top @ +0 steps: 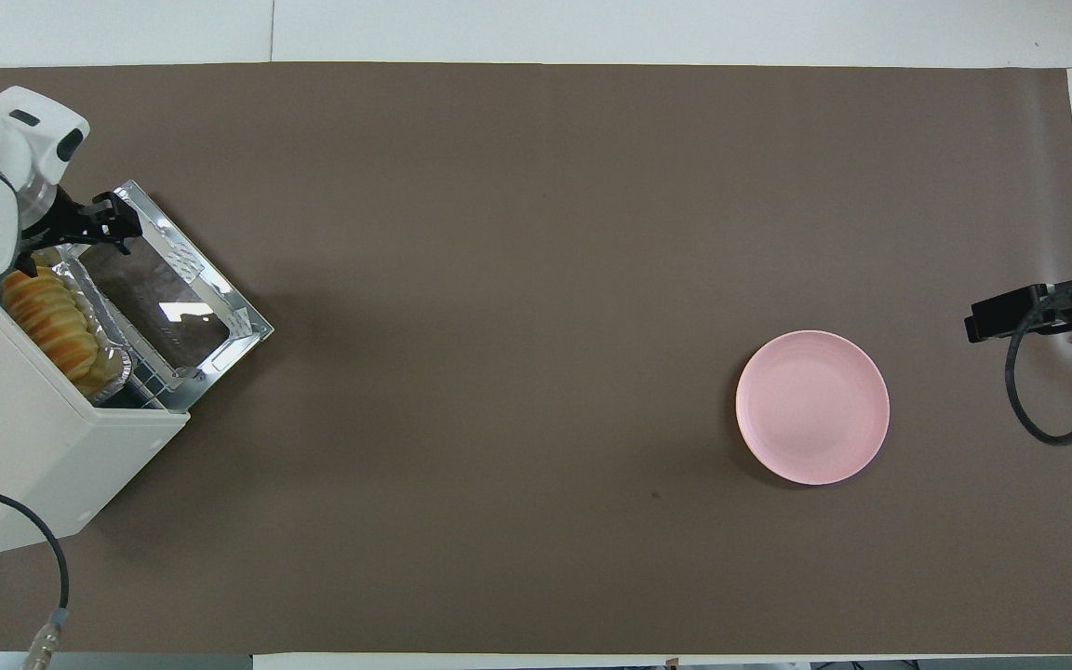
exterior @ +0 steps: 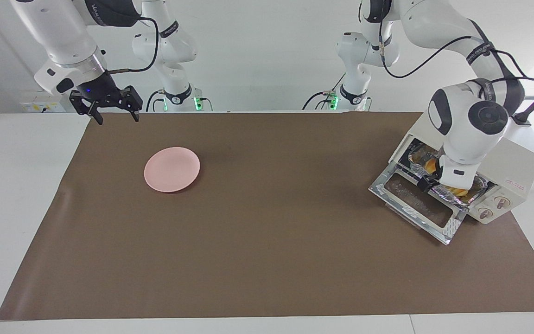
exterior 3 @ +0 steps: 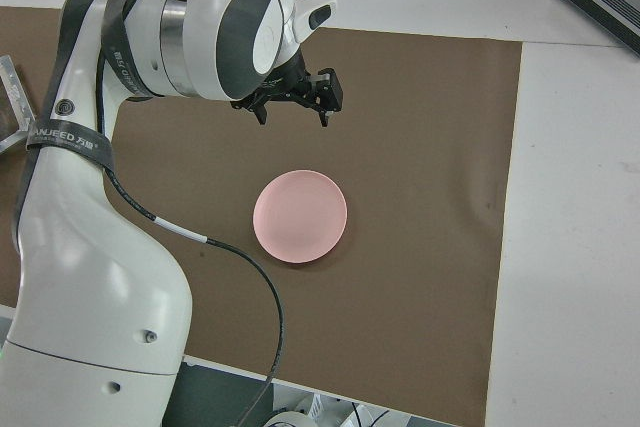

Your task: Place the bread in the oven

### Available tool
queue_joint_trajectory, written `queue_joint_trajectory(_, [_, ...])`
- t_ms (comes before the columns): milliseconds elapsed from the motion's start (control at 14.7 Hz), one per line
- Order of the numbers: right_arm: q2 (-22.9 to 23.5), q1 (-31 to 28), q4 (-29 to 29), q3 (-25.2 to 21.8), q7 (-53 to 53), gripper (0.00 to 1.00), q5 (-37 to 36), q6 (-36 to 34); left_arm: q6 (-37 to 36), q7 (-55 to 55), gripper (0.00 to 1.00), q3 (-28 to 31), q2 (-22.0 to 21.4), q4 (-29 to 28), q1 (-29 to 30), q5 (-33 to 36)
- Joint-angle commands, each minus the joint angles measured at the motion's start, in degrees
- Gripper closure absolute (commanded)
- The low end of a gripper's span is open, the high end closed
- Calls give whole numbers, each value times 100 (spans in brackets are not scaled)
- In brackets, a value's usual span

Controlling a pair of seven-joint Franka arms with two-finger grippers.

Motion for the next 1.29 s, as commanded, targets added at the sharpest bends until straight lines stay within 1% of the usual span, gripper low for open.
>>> queue_joint_trajectory(0, [-117, -49, -108, 30, -41, 0, -63, 8, -808, 647, 0, -50, -828, 177, 180, 66])
queue_joint_trajectory(68, [-117, -49, -108, 30, -41, 0, -63, 8, -1081, 964, 0, -50, -1127, 186, 137, 39])
queue_joint_trajectory(272, [-117, -49, -108, 30, -41, 0, -63, 8, -1863, 1072, 0, -207, -1936, 108, 75, 4])
queue_joint_trajectory(341, [-117, -49, -108, 30, -41, 0, -72, 8, -1970, 1125, 0, -460, -2034, 20, 171, 4])
queue_joint_trajectory(409, [-117, -49, -108, 30, -41, 0, -63, 8, -1980, 1134, 0, -994, -2061, -7, 824, -48])
queue_joint_trajectory(477, [-117, -49, -108, 30, -41, 0, -63, 8, -1963, 1134, 0, -1721, -2113, -16, 1431, -153])
queue_joint_trajectory(545, [-117, -49, -108, 38, -41, 0, -63, 8, -1910, 1134, 0, -2068, -2096, -59, 1629, -154])
queue_joint_trajectory(613, [-117, -49, -108, 30, -41, 0, -63, 8, -1936, 1169, 0, -2437, -2105, -129, 2179, -224])
queue_joint_trajectory(681, [-117, -49, -108, 30, -41, 0, -63, 8, -1910, 1448, 0, -2902, -2131, -234, 2689, -390])
queue_joint_trajectory(749, [-117, -49, -108, 30, -41, 0, -72, 8, -1849, 1546, 0, -2924, -2192, -340, 2764, -548])
queue_joint_trajectory(817, [-117, -49, -108, 30, -41, 0, -72, 8, -1839, 1539, 0, -2933, -2202, -323, 2764, -611])
queue_joint_trajectory(1022, [-117, -49, -108, 30, -41, 0, -63, 8, -1787, 1565, 0, -3020, -2026, -288, 2773, -602])
queue_joint_trajectory(1226, [-117, -49, -108, 30, -41, 0, -72, 8, -1813, 1723, 0, -3012, -2017, -279, 2782, -594])
